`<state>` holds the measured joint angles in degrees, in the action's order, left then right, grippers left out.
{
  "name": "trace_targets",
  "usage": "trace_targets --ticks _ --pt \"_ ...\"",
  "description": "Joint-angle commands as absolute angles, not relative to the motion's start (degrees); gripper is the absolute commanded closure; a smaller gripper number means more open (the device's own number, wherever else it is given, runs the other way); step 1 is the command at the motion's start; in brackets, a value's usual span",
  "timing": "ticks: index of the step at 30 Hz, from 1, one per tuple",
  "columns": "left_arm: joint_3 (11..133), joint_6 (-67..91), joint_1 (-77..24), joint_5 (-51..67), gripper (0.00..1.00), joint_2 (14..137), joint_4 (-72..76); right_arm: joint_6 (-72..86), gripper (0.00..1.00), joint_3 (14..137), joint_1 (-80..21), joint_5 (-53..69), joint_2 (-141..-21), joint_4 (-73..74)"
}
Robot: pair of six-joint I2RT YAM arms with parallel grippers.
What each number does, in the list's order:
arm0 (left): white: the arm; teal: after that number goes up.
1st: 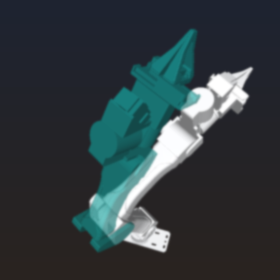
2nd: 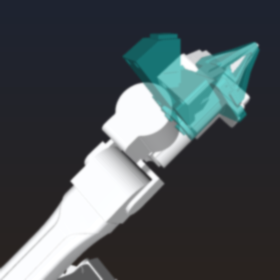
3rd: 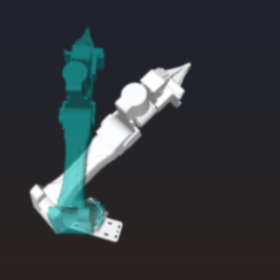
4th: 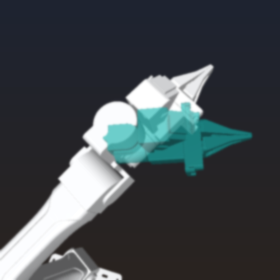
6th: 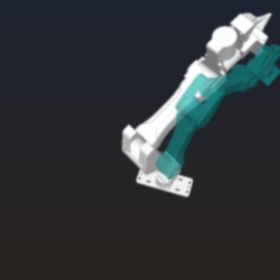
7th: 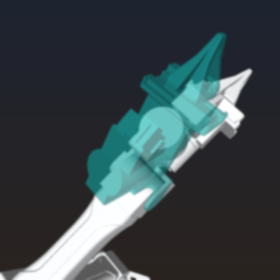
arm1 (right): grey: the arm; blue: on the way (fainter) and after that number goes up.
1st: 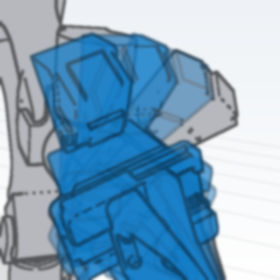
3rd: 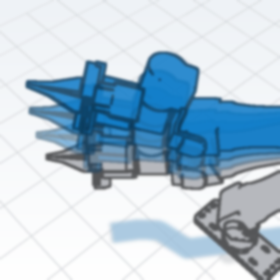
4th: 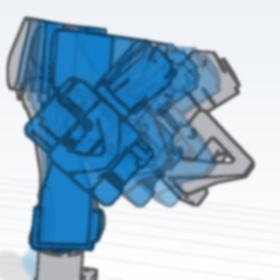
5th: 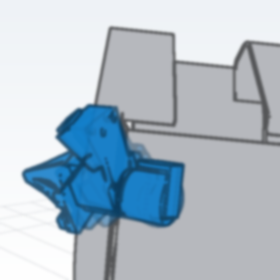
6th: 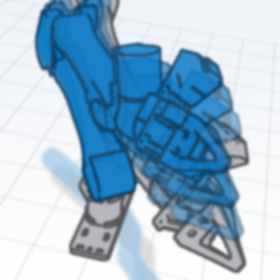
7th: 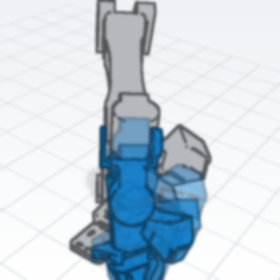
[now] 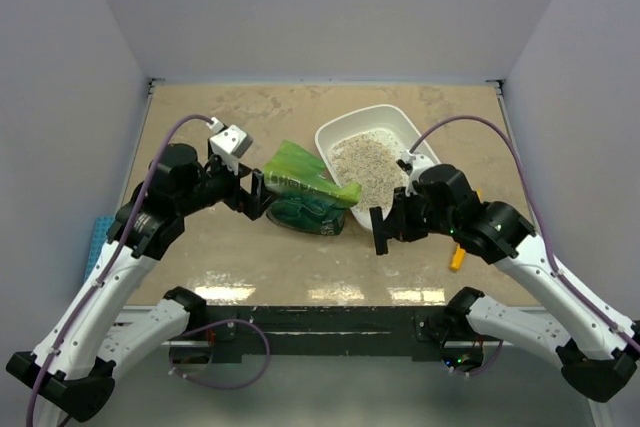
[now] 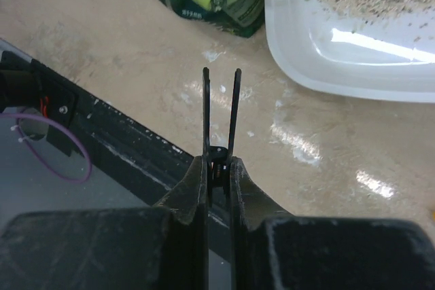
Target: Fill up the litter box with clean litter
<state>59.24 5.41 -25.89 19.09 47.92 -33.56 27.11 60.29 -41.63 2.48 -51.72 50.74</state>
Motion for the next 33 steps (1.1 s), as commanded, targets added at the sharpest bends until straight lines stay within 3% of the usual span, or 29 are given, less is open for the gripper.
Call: trace_targets --ticks 1,6,21,23,27,31,33 --pt "61.0 6.59 -25.93 20.13 0.0 48.34 -31.82 31.99 1.0 55.65 -41.84 7.47 -47.82 51.86" --pt "59.86 6.68 -25.93 21.97 0.0 49.65 -30.76 34.53 1.0 50.63 -42.71 9.06 -48.51 46.42" --pt "56.69 7.29 -25.93 18.55 0.0 50.36 -29.62 47.19 1.0 38.07 -43.86 -5.97 -52.29 39.2" --pt "56.43 7.64 -25.93 17.32 0.0 50.19 -29.45 47.98 0.97 37.27 -43.77 -7.72 -52.29 39.37" --pt "54.85 8.52 -25.93 15.82 0.0 49.83 -28.74 48.25 0.8 35.51 -43.77 -8.26 -53.61 38.59" --pt "53.97 8.44 -25.93 15.56 0.0 50.8 -28.3 47.64 0.77 35.07 -43.77 -7.38 -55.89 36.92" --pt "53.62 8.44 -25.93 15.38 0.0 51.24 -28.04 47.46 0.7 35.5 -43.77 -7.56 -56.07 35.86"
